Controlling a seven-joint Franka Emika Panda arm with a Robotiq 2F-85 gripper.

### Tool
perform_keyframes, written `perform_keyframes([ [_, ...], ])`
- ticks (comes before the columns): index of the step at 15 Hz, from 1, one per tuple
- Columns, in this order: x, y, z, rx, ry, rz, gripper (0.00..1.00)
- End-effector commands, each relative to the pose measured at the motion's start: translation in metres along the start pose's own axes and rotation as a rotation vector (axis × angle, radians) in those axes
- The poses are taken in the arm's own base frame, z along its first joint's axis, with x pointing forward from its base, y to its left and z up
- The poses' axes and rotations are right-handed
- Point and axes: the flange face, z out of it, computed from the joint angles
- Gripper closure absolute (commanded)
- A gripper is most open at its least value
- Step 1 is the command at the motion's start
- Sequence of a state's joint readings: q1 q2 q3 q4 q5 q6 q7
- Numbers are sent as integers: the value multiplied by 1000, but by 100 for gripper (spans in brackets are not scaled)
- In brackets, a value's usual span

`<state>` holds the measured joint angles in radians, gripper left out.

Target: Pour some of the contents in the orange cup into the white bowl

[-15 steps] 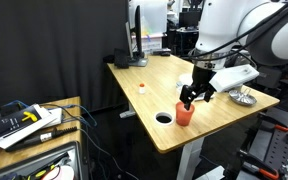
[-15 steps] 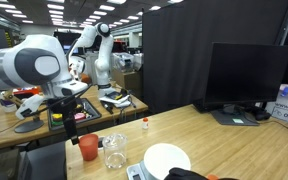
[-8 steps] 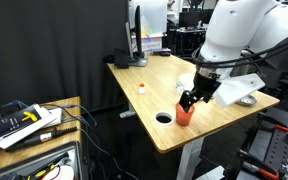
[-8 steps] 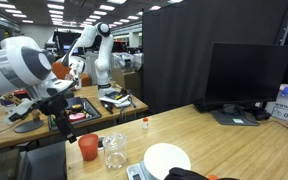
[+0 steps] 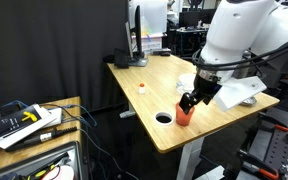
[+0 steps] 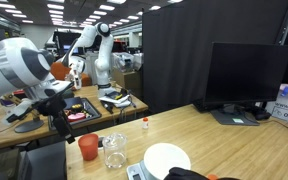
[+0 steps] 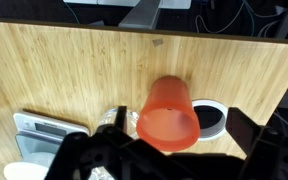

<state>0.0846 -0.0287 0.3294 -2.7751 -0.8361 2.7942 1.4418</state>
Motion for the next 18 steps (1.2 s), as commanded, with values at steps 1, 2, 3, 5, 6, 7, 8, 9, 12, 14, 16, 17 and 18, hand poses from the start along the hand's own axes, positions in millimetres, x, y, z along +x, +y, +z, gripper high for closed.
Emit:
perform_keyframes([
  [1, 2, -2, 7, -3, -15, 8, 0],
  [2, 0, -2, 9, -6, -21, 6, 0],
  [3, -3, -3, 11, -8, -28, 0, 0],
  [5, -8, -5, 17, -17, -42, 1, 0],
  [6, -8, -5, 19, -18, -49, 7, 0],
  [7, -8, -6, 21, -22, -51, 10, 0],
  [8, -7, -9, 23, -22, -52, 14, 0],
  [9, -6, -11, 24, -22, -51, 18, 0],
  [12, 2, -20, 28, -23, -28, 22, 0],
  [14, 6, -23, 35, -33, -13, 29, 0],
  [16, 6, -25, 45, -36, -18, 37, 0],
  [17, 4, -25, 50, -43, -21, 38, 0],
  [18, 3, -26, 57, -47, -29, 40, 0],
])
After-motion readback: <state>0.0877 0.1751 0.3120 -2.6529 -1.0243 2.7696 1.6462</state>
